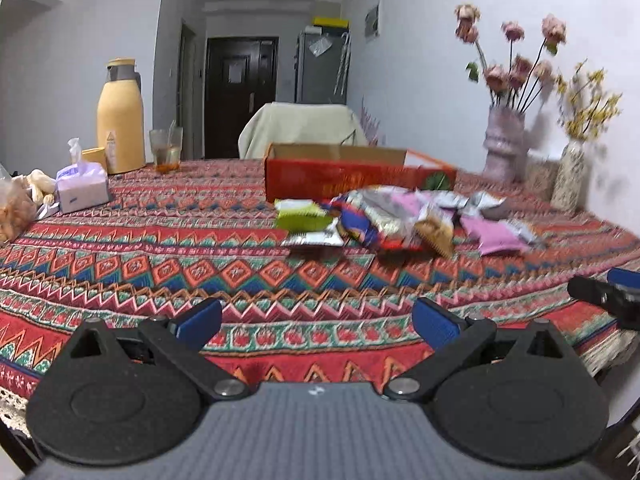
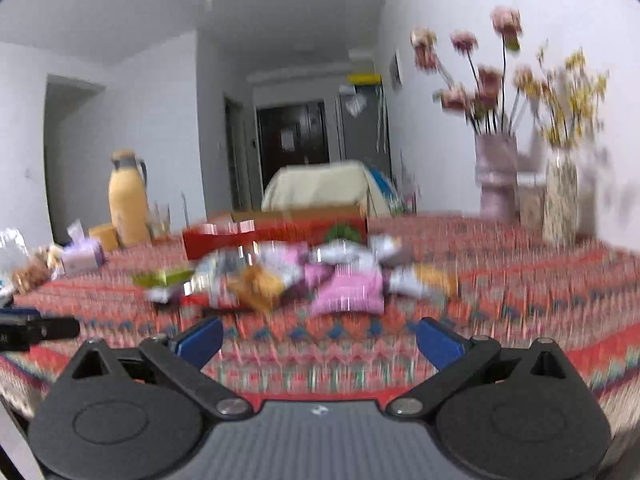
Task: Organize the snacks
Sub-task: 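Move both tools back over the snack pile, then grasp another green-and-white bar with the left tool while the right tool grasps a pink packet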
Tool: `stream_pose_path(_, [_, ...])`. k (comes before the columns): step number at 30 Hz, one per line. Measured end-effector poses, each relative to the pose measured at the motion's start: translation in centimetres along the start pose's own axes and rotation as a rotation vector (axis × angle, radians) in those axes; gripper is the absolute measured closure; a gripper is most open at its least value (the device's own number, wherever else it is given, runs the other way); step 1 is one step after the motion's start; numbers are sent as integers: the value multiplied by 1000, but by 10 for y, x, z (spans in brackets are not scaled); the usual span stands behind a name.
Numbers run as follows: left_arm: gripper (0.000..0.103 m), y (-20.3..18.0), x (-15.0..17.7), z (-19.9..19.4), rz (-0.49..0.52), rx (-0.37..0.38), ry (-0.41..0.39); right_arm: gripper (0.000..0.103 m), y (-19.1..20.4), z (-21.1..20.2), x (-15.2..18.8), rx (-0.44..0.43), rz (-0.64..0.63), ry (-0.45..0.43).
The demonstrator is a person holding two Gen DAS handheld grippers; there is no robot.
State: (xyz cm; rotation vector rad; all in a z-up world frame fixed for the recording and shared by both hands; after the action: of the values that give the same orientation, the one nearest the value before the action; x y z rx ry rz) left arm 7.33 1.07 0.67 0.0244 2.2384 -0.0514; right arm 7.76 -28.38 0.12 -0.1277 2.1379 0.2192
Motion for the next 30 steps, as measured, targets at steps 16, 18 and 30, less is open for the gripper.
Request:
stream_pose_path(16, [0,5,-27,34,-15,5,34,0,13,31,4,12,-15,63])
stream_pose_path(18, [0,7,-43,43,-15,9,35,0,12,38,-6,36,-25,74])
stream_pose_path(30, [24,25,-132,143,-70,66,147,20,-14,130,-90,29,-32,225])
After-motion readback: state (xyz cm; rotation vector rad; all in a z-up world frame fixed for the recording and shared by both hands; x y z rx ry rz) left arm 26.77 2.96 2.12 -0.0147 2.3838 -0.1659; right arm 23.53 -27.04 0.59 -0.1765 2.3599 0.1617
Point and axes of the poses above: each gripper's, at about its wrist camera, not at the fingertips, and z roughly the way its jaws point, y to its left, x to its underside, the point moved 1 cm from there along z, roughly the way its jaws point, and after that the axes turned 14 degrees about y, right-handed, at the moved point
